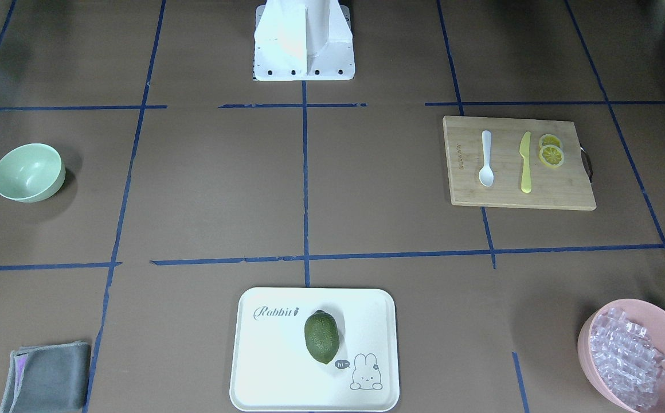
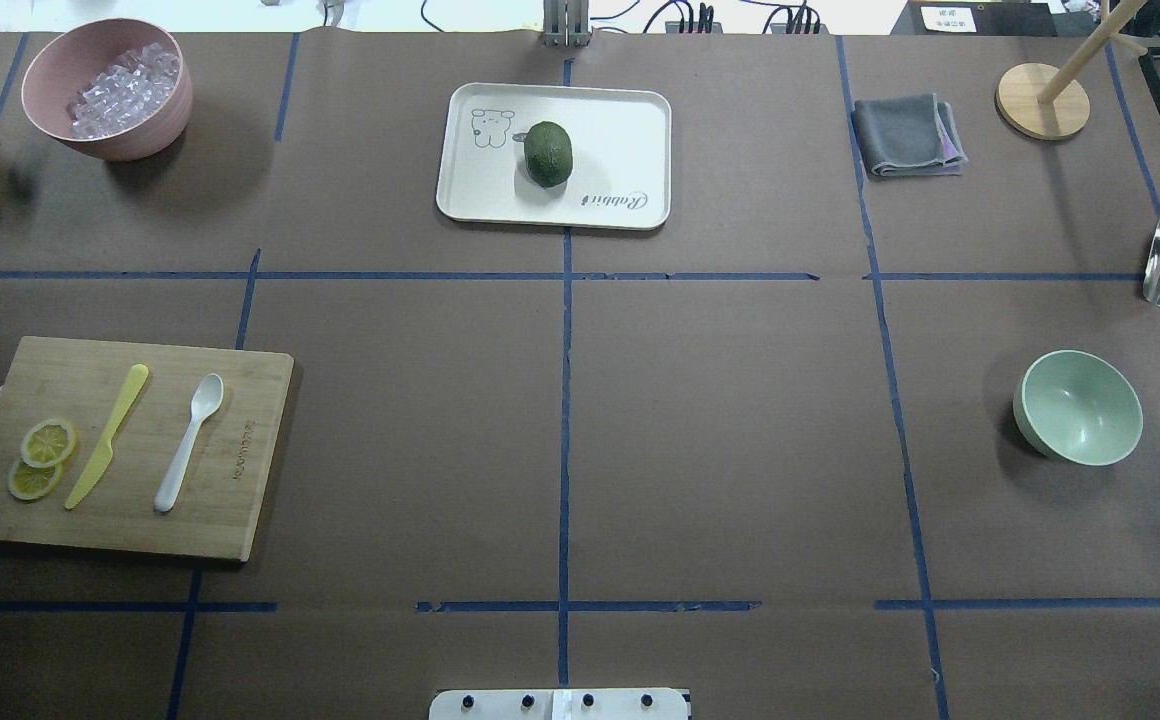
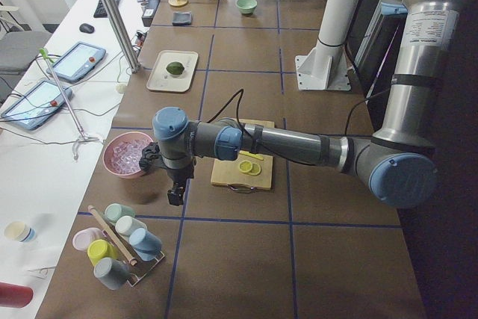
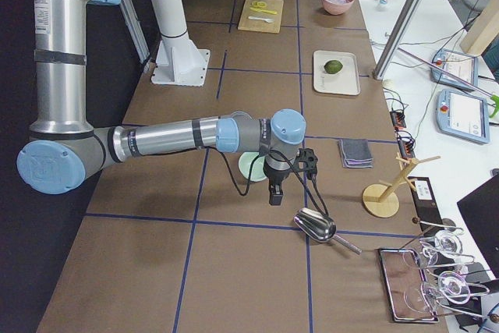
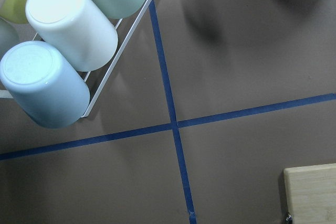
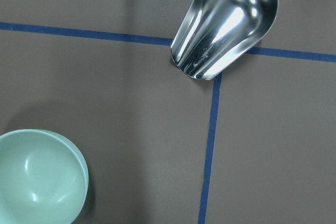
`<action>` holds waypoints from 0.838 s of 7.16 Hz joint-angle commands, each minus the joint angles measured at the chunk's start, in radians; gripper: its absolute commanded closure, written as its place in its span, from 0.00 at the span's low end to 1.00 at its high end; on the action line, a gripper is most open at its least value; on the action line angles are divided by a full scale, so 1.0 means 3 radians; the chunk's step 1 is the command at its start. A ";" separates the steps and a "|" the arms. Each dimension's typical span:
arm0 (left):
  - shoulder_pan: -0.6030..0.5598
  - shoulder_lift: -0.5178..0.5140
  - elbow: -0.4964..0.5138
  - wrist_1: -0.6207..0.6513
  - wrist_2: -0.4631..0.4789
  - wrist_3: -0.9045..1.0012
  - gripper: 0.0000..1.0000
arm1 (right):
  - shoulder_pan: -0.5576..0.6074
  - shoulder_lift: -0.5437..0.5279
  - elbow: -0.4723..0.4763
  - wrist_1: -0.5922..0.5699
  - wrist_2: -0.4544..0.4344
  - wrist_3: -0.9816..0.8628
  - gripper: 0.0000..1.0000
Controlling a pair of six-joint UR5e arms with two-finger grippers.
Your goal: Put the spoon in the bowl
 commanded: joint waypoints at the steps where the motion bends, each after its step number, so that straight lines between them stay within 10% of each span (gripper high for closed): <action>1: 0.0000 -0.0002 -0.0013 -0.0007 -0.0013 -0.0001 0.00 | -0.0004 -0.0007 0.0002 0.0003 0.0002 -0.0003 0.00; 6: 0.0000 0.0003 -0.0008 -0.0007 -0.0008 0.0009 0.00 | -0.0029 -0.0022 0.0002 0.0003 -0.0003 0.0002 0.00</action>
